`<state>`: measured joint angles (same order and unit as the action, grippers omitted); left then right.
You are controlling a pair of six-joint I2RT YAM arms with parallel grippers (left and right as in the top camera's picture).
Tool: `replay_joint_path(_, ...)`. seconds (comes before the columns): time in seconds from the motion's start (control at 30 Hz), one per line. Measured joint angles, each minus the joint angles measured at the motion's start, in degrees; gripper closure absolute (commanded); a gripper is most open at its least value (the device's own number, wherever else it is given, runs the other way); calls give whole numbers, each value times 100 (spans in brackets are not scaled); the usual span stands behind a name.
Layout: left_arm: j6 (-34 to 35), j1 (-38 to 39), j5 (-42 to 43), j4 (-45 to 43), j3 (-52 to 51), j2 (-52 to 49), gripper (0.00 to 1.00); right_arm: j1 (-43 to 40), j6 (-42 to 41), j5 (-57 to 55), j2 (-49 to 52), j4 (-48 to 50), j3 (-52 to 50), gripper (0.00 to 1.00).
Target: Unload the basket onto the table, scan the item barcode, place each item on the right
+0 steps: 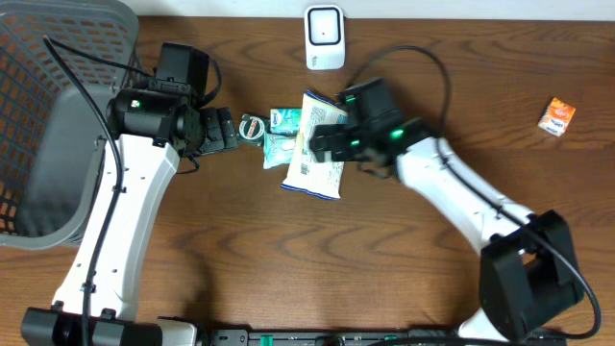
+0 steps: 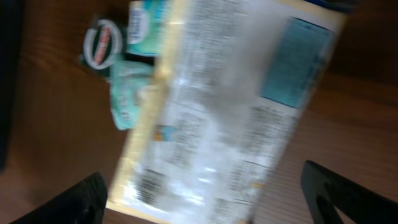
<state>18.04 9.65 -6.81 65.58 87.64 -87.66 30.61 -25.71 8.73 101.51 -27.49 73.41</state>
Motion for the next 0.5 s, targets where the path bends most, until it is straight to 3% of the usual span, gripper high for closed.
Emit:
replay_joint_path(0.3,0,0,-2,0,0,0,1,1512,-413,-2658,256,393,96,1)
replay_joint_path(0.5,0,0,0,0,0,0,1,1838,-640,-3462,1029,586,96,1)
